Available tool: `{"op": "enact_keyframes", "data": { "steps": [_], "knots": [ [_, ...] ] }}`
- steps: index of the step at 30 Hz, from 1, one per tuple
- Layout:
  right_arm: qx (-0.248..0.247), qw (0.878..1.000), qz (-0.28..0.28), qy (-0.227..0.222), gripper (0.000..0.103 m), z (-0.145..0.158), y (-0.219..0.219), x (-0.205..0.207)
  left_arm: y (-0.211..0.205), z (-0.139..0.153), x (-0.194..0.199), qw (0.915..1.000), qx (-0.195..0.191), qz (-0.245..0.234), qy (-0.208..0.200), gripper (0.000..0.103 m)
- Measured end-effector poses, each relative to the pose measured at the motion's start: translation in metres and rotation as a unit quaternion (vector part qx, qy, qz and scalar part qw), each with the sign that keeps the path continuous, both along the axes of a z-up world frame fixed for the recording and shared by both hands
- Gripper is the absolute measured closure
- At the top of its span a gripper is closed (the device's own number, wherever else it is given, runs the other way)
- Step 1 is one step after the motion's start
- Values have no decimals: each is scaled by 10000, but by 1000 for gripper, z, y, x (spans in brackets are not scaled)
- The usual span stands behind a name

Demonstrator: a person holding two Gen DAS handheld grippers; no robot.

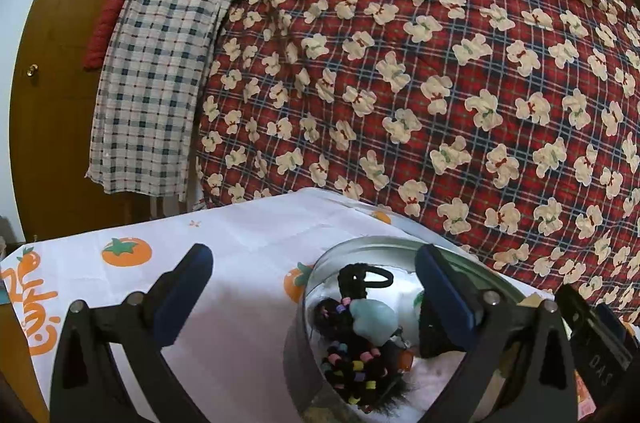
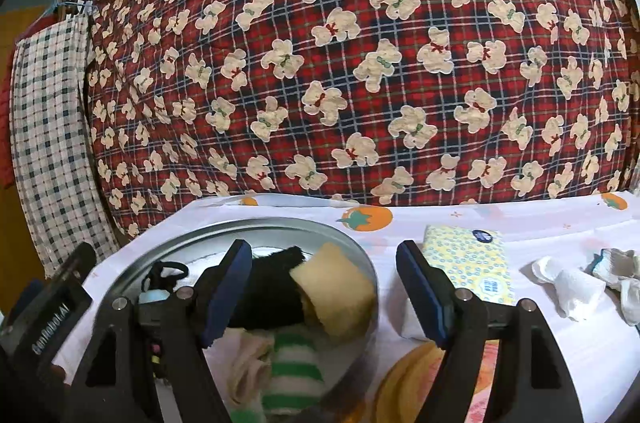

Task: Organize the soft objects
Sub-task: 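Lift both grippers out of the tin and move back toward the white items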

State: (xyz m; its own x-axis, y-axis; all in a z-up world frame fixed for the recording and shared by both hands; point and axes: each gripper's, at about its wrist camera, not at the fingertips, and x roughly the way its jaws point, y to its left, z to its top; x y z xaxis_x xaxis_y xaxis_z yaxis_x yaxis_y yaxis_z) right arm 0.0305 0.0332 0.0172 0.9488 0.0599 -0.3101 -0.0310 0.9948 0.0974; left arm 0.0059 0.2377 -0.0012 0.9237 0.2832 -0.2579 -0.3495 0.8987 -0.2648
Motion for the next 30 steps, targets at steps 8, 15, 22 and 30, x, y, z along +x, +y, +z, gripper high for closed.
{"op": "enact_keyframes", "data": {
  "steps": [8, 15, 22, 30],
  "knots": [
    [-124, 9997, -149, -118, 26, -3, -13, -10, -10, -1, -12, 9999, -19, -103, -27, 1],
    [-316, 9992, -200, -167, 26, -5, -21, -18, -33, 2, -24, 9995, 169, -270, -52, 1],
    [-495, 9982, -261, -230, 26, -5, -33, -28, -57, 6, -32, 9982, 349, -477, -86, 1],
    [-471, 9979, -404, -176, 26, -6, -62, -35, -88, 6, -37, 9957, 354, -854, -43, 1]
  ]
}}
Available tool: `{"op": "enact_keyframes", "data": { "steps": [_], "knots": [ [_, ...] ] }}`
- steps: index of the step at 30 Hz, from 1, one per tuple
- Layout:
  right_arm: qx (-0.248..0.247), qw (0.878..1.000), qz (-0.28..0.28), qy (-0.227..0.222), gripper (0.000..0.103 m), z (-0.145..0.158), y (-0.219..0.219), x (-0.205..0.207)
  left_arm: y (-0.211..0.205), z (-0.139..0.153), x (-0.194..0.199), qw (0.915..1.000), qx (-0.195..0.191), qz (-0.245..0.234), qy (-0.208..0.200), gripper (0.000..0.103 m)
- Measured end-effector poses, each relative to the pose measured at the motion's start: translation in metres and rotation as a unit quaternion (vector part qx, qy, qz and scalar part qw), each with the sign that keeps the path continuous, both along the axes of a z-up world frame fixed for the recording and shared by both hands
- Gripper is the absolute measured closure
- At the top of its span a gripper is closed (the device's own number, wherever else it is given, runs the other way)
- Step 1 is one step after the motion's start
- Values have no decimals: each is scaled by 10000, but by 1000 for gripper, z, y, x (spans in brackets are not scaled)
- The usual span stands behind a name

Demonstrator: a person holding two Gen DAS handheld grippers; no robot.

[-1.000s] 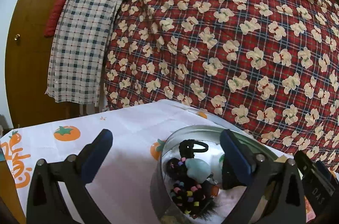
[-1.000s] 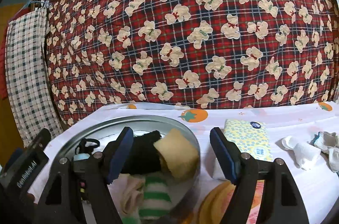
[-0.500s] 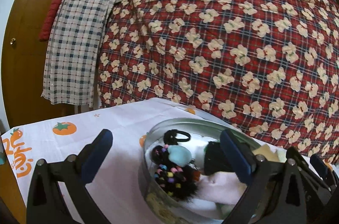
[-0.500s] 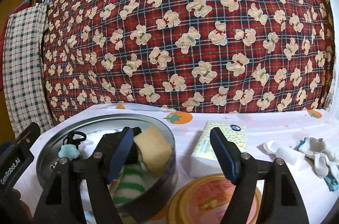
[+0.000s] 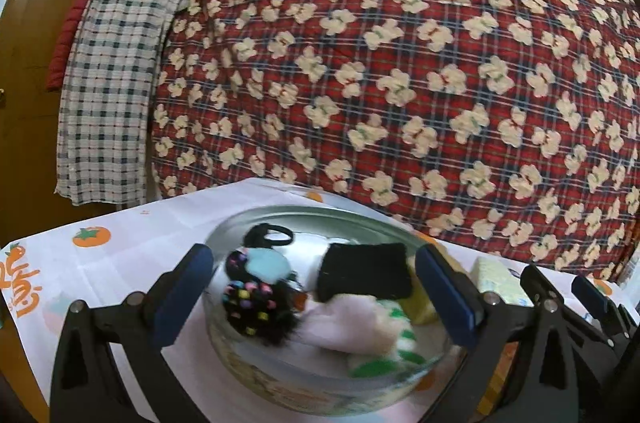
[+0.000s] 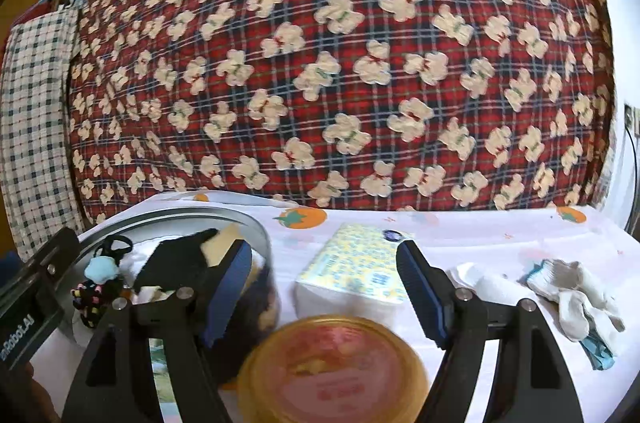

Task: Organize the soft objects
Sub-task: 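Lift both grippers out of the tin and move back toward the white items, then grasp the blue-trimmed white sock with the right gripper while the left gripper approaches the white mesh cloth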

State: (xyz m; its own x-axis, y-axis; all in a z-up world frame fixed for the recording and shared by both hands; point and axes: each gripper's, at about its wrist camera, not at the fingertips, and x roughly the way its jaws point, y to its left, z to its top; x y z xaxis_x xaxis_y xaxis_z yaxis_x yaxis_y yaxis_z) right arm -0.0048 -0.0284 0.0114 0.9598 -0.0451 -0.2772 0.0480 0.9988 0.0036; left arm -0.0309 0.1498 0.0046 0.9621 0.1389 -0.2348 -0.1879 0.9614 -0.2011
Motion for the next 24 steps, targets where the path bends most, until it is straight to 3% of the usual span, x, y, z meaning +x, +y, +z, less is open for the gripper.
{"op": "enact_keyframes", "data": {
  "steps": [24],
  "knots": [
    [46, 9980, -599, 171, 26, 1, -101, -21, -111, 6, -15, 9930, 548, -1050, -20, 1]
  ]
}}
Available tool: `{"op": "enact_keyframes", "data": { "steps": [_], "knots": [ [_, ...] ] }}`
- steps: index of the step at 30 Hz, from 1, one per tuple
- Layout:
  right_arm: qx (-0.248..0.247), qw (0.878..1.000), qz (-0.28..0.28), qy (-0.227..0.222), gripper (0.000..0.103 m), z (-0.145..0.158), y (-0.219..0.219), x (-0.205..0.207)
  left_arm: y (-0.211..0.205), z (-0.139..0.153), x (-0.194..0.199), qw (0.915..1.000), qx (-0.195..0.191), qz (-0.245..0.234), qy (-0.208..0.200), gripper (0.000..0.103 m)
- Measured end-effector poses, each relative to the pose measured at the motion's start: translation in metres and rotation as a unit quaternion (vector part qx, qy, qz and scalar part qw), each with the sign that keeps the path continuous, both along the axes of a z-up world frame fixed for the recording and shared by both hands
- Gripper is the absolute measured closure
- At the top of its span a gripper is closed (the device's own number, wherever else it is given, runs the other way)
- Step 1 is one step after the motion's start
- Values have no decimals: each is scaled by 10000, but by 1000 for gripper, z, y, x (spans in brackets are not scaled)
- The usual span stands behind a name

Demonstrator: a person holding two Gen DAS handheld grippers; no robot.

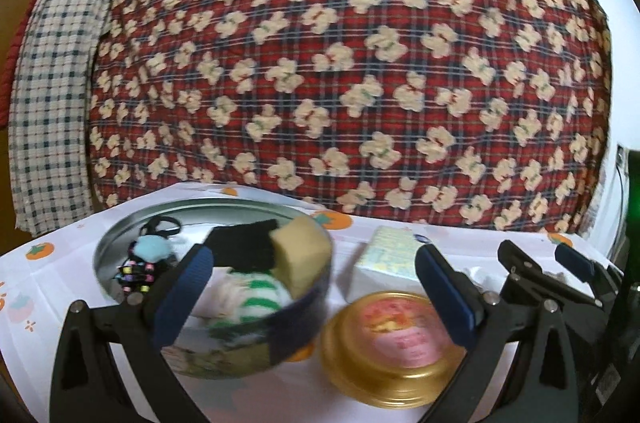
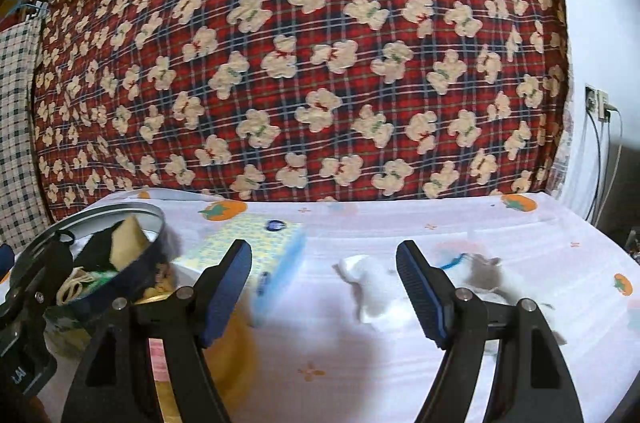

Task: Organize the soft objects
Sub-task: 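Grasp the blue-trimmed white sock with the right gripper while the left gripper approaches the white mesh cloth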

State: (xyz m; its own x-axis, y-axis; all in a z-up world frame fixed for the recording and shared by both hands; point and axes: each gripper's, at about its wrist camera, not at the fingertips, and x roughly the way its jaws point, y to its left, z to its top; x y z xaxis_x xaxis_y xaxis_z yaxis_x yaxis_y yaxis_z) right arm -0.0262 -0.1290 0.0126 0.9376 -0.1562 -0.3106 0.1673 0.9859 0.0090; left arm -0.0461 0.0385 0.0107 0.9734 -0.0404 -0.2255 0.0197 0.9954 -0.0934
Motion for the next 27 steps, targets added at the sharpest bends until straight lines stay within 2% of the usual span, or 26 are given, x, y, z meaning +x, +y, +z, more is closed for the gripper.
{"op": "enact_keyframes", "data": {
  "steps": [9, 15, 24, 25, 26, 27],
  "knots": [
    [-107, 9991, -402, 59, 26, 1, -49, -8, -47, 2, -5, 9985, 220, -511, -10, 1],
    [116, 9967, -762, 237, 27, 1, -94, -10, -73, 3, -7, 9958, 293, -863, 33, 1],
    [388, 9928, -1013, 506, 27, -2, -149, -14, -106, 1, -8, 9901, 466, -1315, 183, 1],
    [391, 9924, -1042, 522, 29, -2, -153, -14, -108, 1, -9, 9895, 475, -1350, 191, 1],
    [396, 9919, -1077, 539, 39, -2, -159, -14, -110, 1, -9, 9892, 477, -1369, 200, 1],
    [393, 9916, -1107, 548, 44, -2, -167, -15, -111, 0, -9, 9889, 474, -1388, 219, 1]
  ]
}}
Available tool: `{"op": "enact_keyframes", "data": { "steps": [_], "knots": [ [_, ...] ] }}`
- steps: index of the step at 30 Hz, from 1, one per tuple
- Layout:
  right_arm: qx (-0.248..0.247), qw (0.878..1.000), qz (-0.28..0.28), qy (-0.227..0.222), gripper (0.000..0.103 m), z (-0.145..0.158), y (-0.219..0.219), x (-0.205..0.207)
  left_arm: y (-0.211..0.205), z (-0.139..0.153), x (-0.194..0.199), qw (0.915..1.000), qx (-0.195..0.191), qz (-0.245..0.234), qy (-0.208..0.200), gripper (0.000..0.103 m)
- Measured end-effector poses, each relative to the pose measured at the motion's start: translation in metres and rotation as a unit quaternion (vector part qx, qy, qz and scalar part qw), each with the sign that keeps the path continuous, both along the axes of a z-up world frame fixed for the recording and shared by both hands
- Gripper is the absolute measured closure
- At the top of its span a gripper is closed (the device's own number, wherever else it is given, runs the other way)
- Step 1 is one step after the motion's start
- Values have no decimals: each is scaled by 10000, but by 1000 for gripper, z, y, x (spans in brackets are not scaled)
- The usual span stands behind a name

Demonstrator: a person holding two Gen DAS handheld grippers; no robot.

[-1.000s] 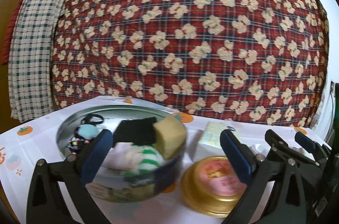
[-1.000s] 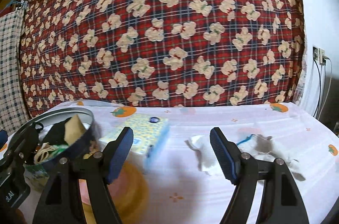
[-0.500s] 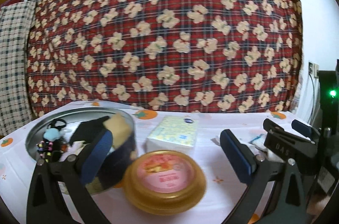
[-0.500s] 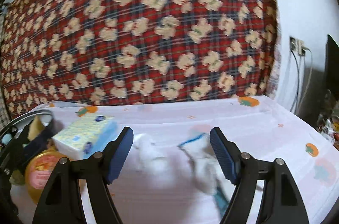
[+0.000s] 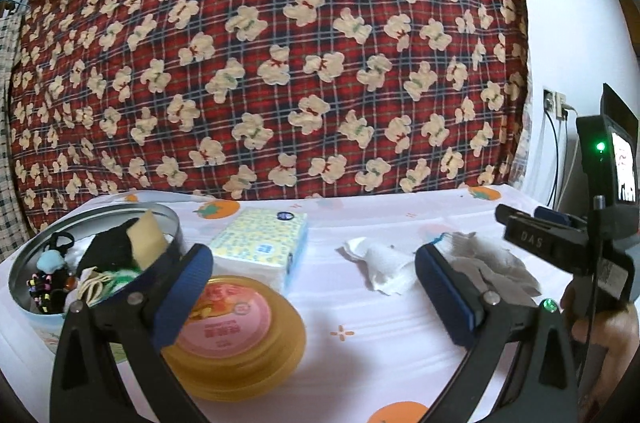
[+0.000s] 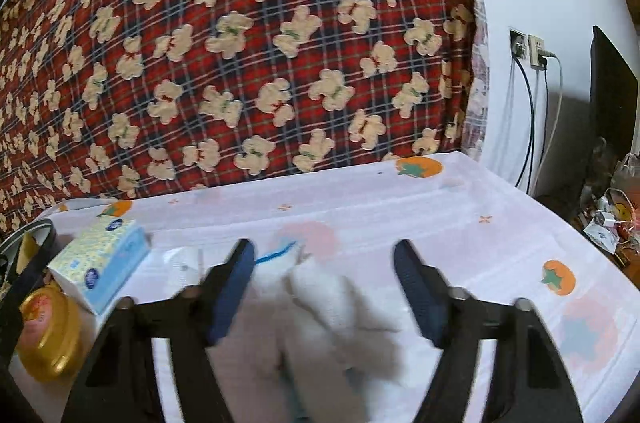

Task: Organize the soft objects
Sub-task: 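Grasp the blue-trimmed white sock with the right gripper while the left gripper approaches the white mesh cloth, then lift the white sock with the right gripper while the left gripper grasps the white mesh cloth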

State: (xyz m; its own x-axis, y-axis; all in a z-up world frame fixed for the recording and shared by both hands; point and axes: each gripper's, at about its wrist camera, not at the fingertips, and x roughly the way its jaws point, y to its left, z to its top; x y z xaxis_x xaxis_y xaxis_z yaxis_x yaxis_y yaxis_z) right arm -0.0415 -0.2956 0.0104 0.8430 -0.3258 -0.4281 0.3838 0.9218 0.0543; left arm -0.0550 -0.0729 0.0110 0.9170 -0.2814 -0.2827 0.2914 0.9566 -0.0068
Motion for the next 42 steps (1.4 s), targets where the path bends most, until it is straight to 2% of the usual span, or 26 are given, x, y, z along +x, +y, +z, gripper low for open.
{"op": "enact_keyframes", "data": {
  "steps": [1, 2, 5, 8, 12, 18, 19, 22, 25, 29, 30, 33, 37, 42],
  "knots": [
    [-2, 10000, -9, 7, 51, 0, -4, -1, -1, 0, 1, 10000, -4, -10, 21, 1],
    [-3, 10000, 5, 50, 53, 0, -11, -1, -3, 0, 2, 10000, -10, -28, 56, 1],
    [150, 9996, 67, 213, 53, -3, -30, 0, -8, -1, 5, 9999, -15, -58, 137, 1],
    [612, 9973, 153, 373, 53, -9, -52, 5, -14, -2, 6, 9998, 9, -111, 150, 1],
    [907, 9915, 506, 779, 52, -20, -55, 21, -22, -2, 5, 9997, 76, -187, 137, 1],
    [639, 9823, 1029, 1428, 54, -32, -36, 50, -27, -3, 8, 9995, 108, -188, 215, 1],
    [622, 9810, 1059, 1505, 72, -34, -36, 54, -27, -3, 9, 9995, 111, -188, 224, 1],
    [726, 9765, 1164, 1663, 85, -39, -38, 61, -31, -3, 10, 9994, 124, -192, 264, 1],
    [811, 9821, 1122, 1280, 86, -32, -43, 48, -35, -4, 12, 9992, 173, -203, 292, 1],
    [866, 9898, 1073, 347, 86, -8, -51, 22, -43, -4, 13, 9988, 236, -267, 323, 1],
    [1028, 9896, 1009, 30, 86, -1, -58, 13, -45, -4, 15, 9988, 229, -285, 339, 1],
    [1424, 9859, 752, -462, 86, 7, -75, 0, -53, -4, 22, 9985, 126, -378, 382, 1],
    [1401, 9865, 383, -757, 86, 12, -86, -11, -73, -4, 43, 9976, 72, -410, 561, 1],
    [1164, 9896, 276, -799, 85, 15, -81, -14, -104, -9, 77, 9948, 229, -258, 961, 1]
  ]
}}
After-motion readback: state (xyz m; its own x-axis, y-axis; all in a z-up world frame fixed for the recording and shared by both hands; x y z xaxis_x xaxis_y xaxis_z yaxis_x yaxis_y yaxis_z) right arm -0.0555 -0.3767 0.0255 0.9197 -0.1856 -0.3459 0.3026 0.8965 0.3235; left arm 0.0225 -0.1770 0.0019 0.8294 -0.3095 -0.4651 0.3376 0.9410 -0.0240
